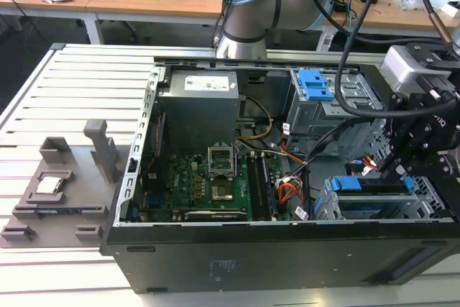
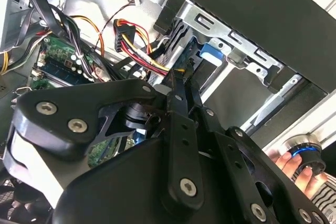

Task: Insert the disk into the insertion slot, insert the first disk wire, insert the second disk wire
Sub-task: 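Insert the first disk wire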

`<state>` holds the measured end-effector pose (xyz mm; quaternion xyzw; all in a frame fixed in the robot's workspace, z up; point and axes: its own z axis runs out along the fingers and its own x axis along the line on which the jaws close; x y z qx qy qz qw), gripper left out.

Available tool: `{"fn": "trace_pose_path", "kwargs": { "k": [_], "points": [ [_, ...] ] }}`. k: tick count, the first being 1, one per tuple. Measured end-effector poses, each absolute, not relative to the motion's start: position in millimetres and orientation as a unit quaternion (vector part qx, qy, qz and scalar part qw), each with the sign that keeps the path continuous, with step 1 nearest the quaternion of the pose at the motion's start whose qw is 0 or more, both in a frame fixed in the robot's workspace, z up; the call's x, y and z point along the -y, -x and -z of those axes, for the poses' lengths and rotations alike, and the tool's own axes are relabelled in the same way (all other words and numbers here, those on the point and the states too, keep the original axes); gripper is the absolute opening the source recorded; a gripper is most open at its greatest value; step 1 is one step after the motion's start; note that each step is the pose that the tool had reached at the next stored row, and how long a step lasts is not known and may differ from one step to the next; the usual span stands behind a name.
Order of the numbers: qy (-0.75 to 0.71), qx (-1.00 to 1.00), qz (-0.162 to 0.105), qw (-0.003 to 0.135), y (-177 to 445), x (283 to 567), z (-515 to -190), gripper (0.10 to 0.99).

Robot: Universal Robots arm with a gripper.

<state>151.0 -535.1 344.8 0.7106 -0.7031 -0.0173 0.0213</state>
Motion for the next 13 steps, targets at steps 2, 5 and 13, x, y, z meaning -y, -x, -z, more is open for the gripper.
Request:
{"fn": "trace_pose_path", "kwargs": {
  "k": [2, 5, 13],
  "points": [
    [-0.711, 0.703, 0.017, 0.021, -150.9, 535.6, -344.0, 0.169],
    [-0.711, 0.703, 0.017, 0.021, -151.1, 535.7, -342.4, 0.169],
    [-0.711, 0.703, 0.017, 0.021, -152.4, 535.7, -340.0, 0.169]
  ]
}}
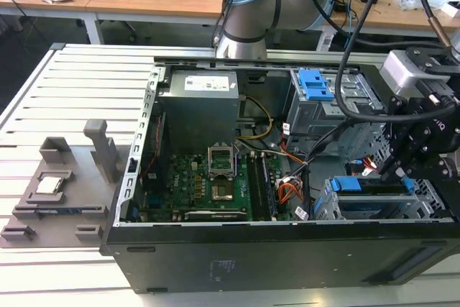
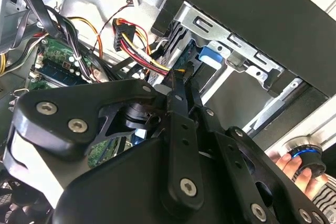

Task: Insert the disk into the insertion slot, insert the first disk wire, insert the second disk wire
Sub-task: 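Insert the first disk wire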

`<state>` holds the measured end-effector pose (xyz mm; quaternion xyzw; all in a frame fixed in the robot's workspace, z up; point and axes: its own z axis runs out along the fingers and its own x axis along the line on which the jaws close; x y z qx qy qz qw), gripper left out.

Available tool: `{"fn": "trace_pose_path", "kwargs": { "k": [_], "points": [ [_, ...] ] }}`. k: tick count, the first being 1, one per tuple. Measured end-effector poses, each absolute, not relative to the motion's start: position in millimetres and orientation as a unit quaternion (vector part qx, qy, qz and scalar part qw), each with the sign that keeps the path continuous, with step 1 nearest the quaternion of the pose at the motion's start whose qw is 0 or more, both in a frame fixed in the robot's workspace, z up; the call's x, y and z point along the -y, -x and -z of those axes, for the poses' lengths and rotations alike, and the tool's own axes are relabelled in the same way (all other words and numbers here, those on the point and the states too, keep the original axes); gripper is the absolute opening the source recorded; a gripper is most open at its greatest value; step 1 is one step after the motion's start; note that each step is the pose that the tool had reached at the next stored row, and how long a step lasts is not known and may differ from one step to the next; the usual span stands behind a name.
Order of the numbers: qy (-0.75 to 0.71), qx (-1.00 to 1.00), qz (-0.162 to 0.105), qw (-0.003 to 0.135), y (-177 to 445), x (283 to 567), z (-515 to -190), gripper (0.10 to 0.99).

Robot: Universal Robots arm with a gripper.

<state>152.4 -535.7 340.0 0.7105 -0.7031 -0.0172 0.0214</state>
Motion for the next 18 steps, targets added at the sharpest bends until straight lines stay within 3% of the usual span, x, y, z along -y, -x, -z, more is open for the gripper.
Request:
{"fn": "trace_pose_path", "kwargs": {
  "k": [9, 11, 18],
  "points": [
    [-0.711, 0.703, 0.018, 0.021, -152.4, 535.7, -334.0, 0.18],
    [-0.711, 0.703, 0.017, 0.021, -152.4, 535.7, -334.5, 0.306],
    [-0.711, 0.703, 0.017, 0.022, -152.4, 535.0, -356.5, 0.306]
  ]
}}
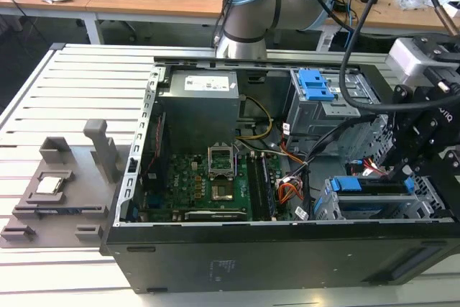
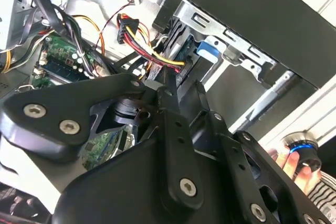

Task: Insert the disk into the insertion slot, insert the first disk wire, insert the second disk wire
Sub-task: 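Insert the first disk wire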

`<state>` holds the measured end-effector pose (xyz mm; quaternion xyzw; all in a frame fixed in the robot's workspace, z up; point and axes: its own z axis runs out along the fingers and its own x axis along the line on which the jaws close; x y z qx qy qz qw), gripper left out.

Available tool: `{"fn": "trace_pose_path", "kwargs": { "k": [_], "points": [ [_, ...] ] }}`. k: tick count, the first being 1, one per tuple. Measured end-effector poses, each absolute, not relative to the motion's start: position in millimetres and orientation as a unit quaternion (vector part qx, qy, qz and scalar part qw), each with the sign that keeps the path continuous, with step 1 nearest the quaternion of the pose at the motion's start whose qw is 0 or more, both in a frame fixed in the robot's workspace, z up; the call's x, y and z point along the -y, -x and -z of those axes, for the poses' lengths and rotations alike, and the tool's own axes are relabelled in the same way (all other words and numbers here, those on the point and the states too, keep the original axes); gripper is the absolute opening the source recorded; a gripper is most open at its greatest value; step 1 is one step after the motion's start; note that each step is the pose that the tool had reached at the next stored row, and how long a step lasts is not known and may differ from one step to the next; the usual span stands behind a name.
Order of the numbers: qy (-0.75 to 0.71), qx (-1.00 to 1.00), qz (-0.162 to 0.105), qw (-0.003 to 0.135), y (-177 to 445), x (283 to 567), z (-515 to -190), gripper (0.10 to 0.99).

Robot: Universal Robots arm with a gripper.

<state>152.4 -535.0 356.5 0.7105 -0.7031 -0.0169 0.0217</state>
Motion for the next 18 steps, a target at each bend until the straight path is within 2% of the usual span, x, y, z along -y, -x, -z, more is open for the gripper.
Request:
{"fn": "trace_pose_path", "kwargs": {
  "k": [2, 4, 5, 6, 18],
  "points": [
    [-0.711, 0.703, 0.017, 0.022, -152.4, 534.7, -359.5, 0.294],
    [-0.711, 0.703, 0.017, 0.022, -152.4, 534.5, -363.7, 0.161],
    [-0.71, 0.703, 0.016, 0.022, -152.4, 534.4, -365.7, 0.161],
    [-0.71, 0.703, 0.016, 0.023, -152.4, 534.3, -369.8, 0.106],
    [-0.71, 0.703, 0.016, 0.023, -152.4, 534.2, -376.9, 0.106]
  ]
}}
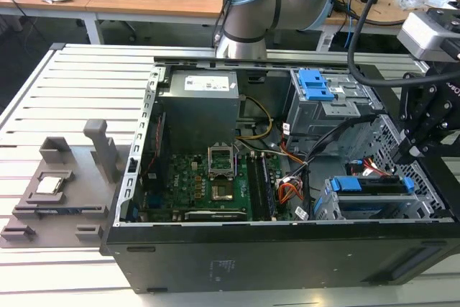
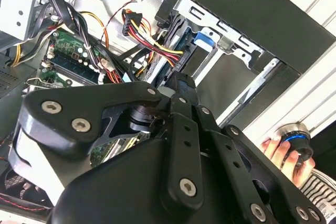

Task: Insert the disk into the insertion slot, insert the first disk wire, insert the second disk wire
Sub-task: 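Insert the first disk wire, then insert the second disk wire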

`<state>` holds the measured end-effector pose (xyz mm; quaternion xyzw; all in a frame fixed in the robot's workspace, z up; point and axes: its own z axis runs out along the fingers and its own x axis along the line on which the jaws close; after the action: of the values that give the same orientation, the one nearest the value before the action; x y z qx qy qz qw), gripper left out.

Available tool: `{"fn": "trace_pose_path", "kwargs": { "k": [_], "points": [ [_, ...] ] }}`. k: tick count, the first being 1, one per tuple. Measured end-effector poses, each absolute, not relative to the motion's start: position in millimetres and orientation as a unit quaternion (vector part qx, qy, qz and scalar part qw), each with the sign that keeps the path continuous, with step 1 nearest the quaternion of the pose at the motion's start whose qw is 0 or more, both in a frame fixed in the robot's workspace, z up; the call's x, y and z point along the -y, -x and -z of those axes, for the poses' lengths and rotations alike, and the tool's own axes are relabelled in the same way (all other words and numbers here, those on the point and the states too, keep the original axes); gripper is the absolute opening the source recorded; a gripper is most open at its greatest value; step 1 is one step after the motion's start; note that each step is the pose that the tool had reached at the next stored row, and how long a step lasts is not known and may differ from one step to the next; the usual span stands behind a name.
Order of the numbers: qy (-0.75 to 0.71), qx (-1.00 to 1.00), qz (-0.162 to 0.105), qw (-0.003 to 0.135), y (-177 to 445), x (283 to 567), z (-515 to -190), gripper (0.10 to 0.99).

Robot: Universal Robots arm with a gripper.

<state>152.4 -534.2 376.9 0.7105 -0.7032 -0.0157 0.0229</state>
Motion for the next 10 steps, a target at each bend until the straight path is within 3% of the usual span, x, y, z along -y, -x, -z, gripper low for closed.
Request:
{"fn": "trace_pose_path", "kwargs": {
  "k": [6, 9, 10],
  "points": [
    [-0.71, 0.703, 0.016, 0.023, -152.4, 534.2, -376.9, 0.106],
    [-0.71, 0.703, 0.016, 0.023, -152.4, 534.2, -376.9, 0.302],
    [-0.71, 0.703, 0.016, 0.023, -152.4, 534.2, -376.9, 0.302]
  ]
}}
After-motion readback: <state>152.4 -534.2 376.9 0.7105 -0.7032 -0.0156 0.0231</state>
